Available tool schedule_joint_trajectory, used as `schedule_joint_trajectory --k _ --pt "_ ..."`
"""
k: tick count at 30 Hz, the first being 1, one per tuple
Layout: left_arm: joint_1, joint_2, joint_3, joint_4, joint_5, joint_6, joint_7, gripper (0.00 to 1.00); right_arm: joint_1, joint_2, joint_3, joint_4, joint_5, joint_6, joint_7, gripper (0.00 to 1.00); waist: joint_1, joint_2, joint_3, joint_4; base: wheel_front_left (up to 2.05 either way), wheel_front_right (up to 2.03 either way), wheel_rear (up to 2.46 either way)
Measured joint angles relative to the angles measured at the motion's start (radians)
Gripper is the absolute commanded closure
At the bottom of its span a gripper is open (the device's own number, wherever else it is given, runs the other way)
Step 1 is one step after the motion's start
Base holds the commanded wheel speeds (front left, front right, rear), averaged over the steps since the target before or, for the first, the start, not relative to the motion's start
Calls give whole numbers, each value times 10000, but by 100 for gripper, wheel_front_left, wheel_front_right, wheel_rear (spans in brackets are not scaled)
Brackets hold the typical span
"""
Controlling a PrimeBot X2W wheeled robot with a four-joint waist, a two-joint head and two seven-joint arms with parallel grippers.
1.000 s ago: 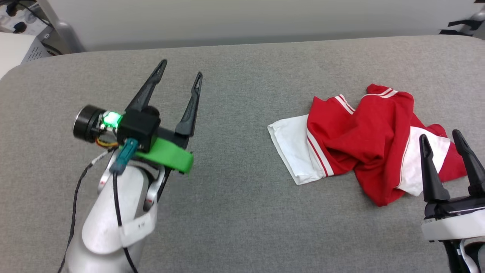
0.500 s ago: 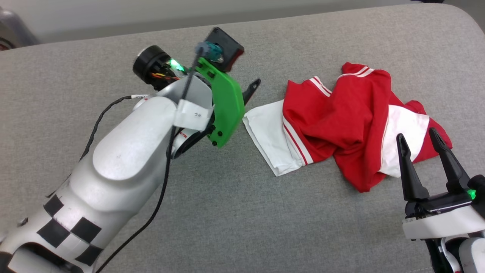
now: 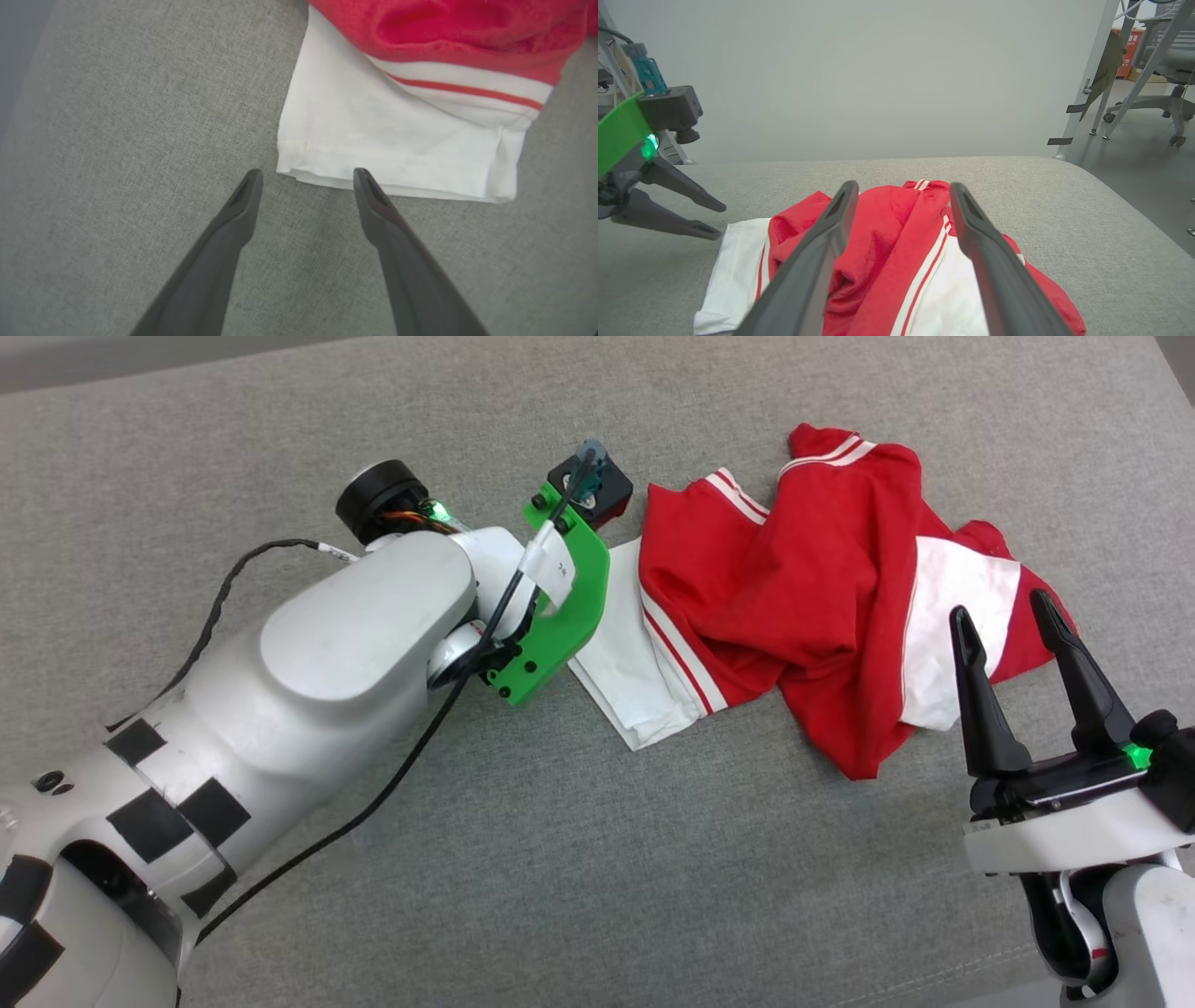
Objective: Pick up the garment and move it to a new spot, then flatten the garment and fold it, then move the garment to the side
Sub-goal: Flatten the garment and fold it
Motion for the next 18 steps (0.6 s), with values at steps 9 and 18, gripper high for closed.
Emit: schedule_joint_trajectory --k 9,18 --pt "-471 -105 -343 738 -267 2 658 0 -468 240 186 144 111 0 0 0 1 0 769 -469 0 0 0" --pt "-396 150 -259 -123 -50 4 1131 100 -642 267 94 276 109 0 0 0 1 0 1016 -552 0 0 0"
